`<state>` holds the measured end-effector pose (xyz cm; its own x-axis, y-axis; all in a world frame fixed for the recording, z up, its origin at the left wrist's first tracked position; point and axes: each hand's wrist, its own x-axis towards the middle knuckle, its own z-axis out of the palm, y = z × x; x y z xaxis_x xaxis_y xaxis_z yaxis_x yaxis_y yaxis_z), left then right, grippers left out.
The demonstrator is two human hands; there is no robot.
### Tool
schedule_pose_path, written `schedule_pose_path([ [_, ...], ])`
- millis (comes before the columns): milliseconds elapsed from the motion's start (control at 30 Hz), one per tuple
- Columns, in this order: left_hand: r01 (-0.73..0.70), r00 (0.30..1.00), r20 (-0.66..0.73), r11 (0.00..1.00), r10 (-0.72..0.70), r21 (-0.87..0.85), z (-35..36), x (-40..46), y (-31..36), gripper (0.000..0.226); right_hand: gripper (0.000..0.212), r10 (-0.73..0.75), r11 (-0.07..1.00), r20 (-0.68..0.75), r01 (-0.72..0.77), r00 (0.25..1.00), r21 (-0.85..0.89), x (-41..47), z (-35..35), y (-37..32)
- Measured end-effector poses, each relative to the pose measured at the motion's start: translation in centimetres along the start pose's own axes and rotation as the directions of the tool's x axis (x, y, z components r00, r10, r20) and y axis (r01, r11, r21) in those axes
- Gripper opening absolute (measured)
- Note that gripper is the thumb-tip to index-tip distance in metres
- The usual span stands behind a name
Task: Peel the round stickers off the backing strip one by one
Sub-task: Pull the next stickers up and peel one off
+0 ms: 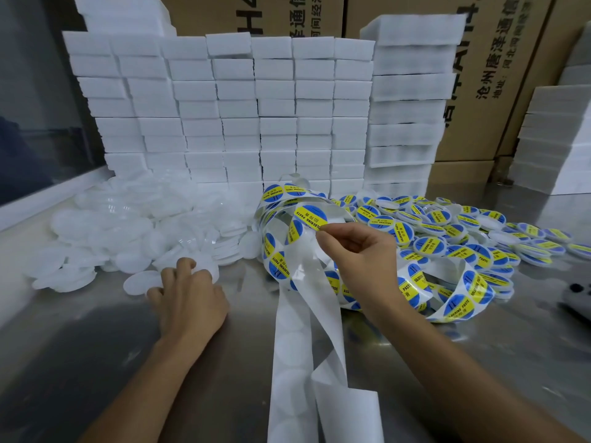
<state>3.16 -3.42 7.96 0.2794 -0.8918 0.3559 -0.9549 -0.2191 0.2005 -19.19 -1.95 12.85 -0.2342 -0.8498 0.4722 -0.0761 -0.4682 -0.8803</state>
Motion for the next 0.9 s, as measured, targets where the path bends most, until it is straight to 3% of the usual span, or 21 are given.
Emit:
schedule_pose_path([
  [267,0.000,0.999,-0.035,0.990,-0.004,-0.140,0.4,0.4,0.0,0.002,0.015,-0.022,0.996,0.018,0.024,1.000,-0.084,-0.1,0.1,0.3],
  [367,0.060,0.997,-0.026,0.917,-0.077,-0.395,0.2,0.7,0.3,0.023,0.013,-0.036,0.995,0.013,0.037,0.999,-0.090,-0.1,0.2,0.3],
  [500,-0.049,0.988,-0.141,0.739,-0.062,-0.672,-0.4,0.7,0.9,0.031,0.013,-0.048,0.994,0.031,0.051,0.998,-0.098,-0.2,0.2,0.4],
  [600,-0.106,0.981,-0.175,0.530,-0.082,-0.842,-1.1,0.3,2.0,0.025,0.012,-0.059,0.993,0.037,0.062,0.998,-0.096,-0.2,0.2,0.5],
  [700,-0.044,0.987,-0.094,0.340,-0.130,-0.939,-1.7,0.0,3.0,0.019,0.014,-0.097,0.989,0.034,0.101,0.995,-0.107,-0.2,0.2,0.5],
  [800,0.073,0.988,0.058,0.103,-0.144,-0.992,-2.2,-0.3,3.6,0.014,0.030,-0.118,0.989,0.022,0.119,0.993,-0.087,-0.2,0.2,0.7],
  [900,0.151,0.980,0.161,-0.092,-0.120,-0.984,-2.5,-0.4,3.9,0.012,0.028,-0.120,0.983,0.016,0.121,0.993,-0.135,0.0,0.2,0.8],
])
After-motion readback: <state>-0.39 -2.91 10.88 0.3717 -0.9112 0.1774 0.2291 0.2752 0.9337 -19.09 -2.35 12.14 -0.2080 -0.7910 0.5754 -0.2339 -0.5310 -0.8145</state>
